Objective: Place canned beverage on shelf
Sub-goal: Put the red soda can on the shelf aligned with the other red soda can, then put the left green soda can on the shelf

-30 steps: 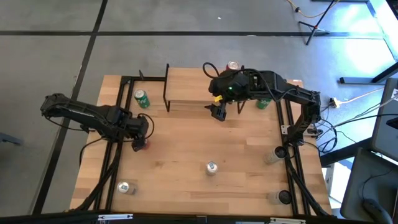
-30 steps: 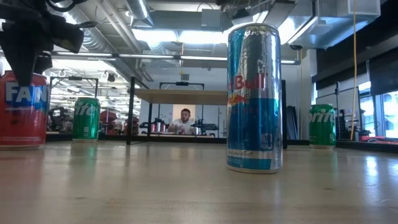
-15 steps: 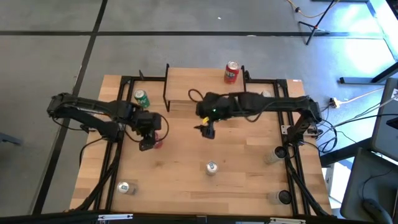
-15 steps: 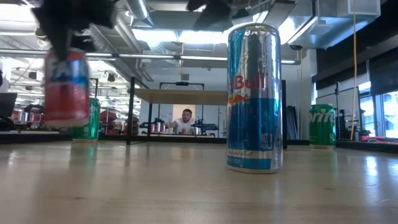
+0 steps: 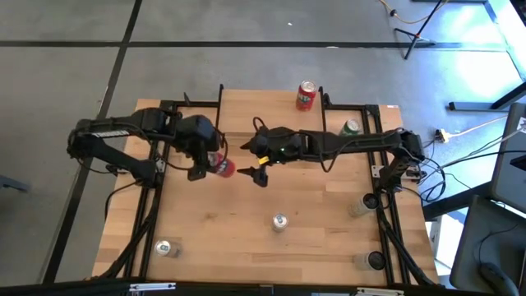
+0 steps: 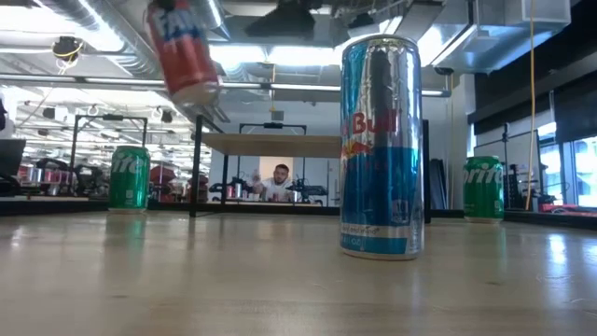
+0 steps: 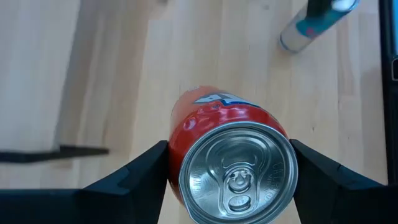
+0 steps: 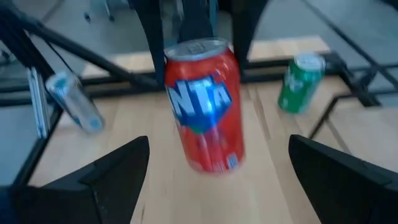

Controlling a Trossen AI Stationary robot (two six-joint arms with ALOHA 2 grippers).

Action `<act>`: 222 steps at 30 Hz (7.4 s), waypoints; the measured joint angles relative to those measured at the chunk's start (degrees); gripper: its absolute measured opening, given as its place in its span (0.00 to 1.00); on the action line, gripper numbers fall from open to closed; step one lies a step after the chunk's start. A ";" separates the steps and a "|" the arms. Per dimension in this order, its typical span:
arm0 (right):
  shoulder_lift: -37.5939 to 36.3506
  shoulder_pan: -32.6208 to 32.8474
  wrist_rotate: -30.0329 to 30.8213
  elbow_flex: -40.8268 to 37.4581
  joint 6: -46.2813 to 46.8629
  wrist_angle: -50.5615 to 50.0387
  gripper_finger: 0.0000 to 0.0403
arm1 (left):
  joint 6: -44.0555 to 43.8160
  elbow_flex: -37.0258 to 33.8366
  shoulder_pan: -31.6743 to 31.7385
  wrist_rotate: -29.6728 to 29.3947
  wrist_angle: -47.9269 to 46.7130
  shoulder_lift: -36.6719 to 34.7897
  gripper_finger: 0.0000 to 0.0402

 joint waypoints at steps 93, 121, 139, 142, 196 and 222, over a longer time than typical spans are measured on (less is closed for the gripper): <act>-32.30 -31.67 -9.22 -41.39 -4.90 11.70 0.63 | -13.11 -13.80 0.72 -8.57 19.54 -17.46 0.86; -32.65 -32.68 -6.21 -39.33 -8.26 5.10 0.86 | -15.84 -13.80 0.72 -10.64 20.56 -17.42 0.86; -36.87 -32.65 -1.38 -28.02 -8.60 -12.38 0.86 | -15.49 -13.80 0.72 -10.59 20.49 -17.42 0.86; -37.06 -32.65 -0.79 -23.78 -8.61 -17.00 0.86 | -15.41 -13.78 0.72 -9.73 20.43 -17.42 0.86; -41.59 -32.65 -7.97 -12.85 -12.85 -27.57 0.86 | -22.74 -13.96 51.06 -10.99 -2.13 11.83 0.96; -38.03 -32.65 -7.91 -12.90 -15.20 -28.73 0.86 | -18.39 -14.74 47.39 -7.28 -5.94 4.60 0.66</act>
